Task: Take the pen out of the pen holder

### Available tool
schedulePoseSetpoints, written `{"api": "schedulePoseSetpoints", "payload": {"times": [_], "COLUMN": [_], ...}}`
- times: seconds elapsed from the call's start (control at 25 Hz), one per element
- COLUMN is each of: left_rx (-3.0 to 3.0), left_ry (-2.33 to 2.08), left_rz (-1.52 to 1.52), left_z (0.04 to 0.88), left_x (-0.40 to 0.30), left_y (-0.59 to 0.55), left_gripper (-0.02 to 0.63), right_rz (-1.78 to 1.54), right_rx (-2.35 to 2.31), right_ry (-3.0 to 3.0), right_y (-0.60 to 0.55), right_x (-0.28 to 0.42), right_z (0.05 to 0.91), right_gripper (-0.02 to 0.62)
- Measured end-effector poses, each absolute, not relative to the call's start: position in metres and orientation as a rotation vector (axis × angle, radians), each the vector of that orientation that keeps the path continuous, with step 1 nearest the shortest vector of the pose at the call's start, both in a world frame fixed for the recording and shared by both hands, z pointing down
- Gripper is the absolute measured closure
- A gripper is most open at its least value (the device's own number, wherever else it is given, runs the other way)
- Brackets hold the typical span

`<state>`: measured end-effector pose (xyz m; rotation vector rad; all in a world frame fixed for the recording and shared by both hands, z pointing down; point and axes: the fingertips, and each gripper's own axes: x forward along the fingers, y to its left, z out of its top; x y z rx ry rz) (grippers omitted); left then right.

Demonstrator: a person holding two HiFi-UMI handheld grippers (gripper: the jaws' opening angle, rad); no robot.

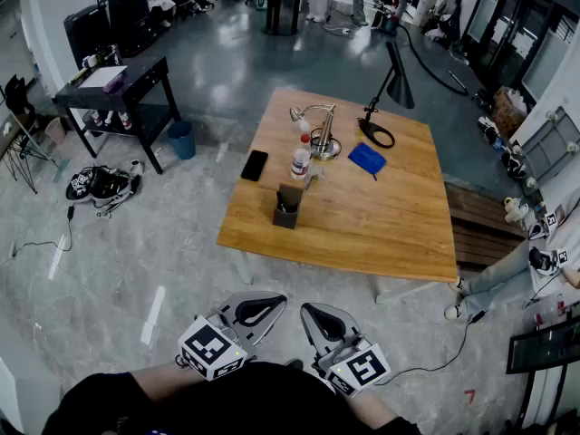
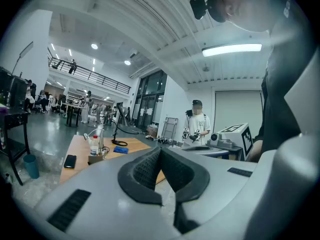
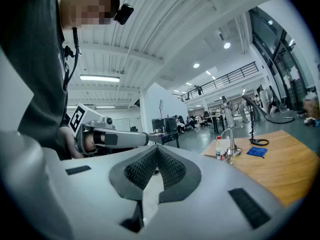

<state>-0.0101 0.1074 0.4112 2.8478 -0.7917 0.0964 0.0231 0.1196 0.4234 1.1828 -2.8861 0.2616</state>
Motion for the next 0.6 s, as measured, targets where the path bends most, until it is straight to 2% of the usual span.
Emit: {"api": "schedulePoseSetpoints", "payload": {"times": [0.6], "left_rx": [2.819], "left_ry": [-0.821], "left_rz": [0.11], "left_z": [0.419], "left_x": [-0.003], "left_y": [0.092], "left_gripper": [0.597], "right_rz": [0.261], "right_rx": [1.167], "right_ry": [-2.9], "right_y": [0.107], "right_x": [0.031], "right_z": [0.424], "right_gripper": [0.597]}}
